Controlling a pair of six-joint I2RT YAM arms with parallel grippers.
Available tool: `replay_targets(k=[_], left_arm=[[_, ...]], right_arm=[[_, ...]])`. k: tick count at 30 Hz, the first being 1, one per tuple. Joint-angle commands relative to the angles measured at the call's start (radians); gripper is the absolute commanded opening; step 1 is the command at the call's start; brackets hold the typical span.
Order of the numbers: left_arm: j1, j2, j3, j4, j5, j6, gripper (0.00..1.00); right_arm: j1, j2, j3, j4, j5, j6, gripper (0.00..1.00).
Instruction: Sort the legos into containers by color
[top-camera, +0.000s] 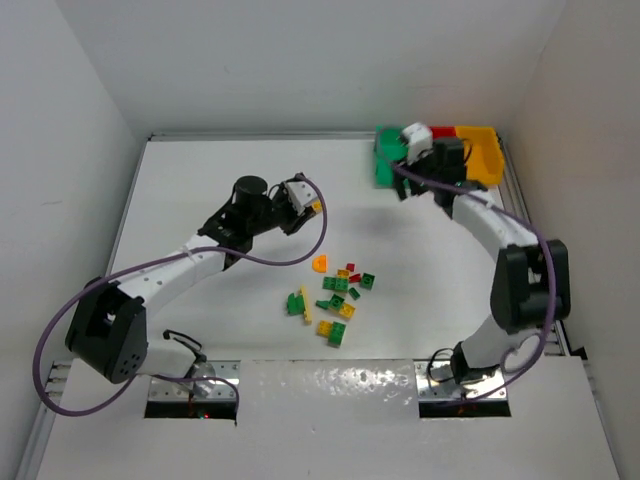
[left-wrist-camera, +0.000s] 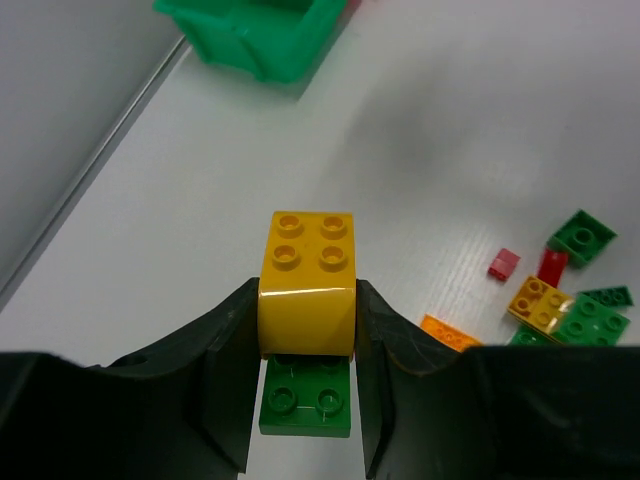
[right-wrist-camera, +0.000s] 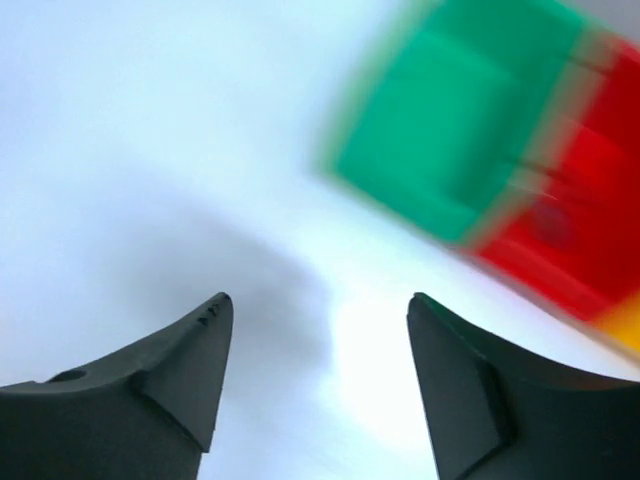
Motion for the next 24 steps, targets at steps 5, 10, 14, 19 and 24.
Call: replay_targets(k=[5,10,14,19,24], left_arm=[[0.004,-0.062,0.060,-0.166,0.332,0.224,0.00],[-0.001,-0.067,0.074,-0.236,0.408,0.317,0.00],[-0.012,-0.067,0.084,-0.253,0.436,0.345,0.00],[-0.016,-0.064,0.090,-0.235,0.445,0.319,0.00],[-0.023,-0.065,0.093,-0.270,0.465,0.348,0.00]], right_arm=[[0.269,-0.266,-0.235,0.038,-0.493,-0.290,0.77],[0.362,-0.328,-0.235,-0.009,-0.500,-0.363,0.79],[0.413,-0.329,-0.227,-0.029,-0.500,-0.395,0.78],[0.463,-0.318,-0.223,-0.043,-0.502,-0.414,0.73],[0.482,-0.311,-0.224,0.011,-0.499,-0.375,0.66]])
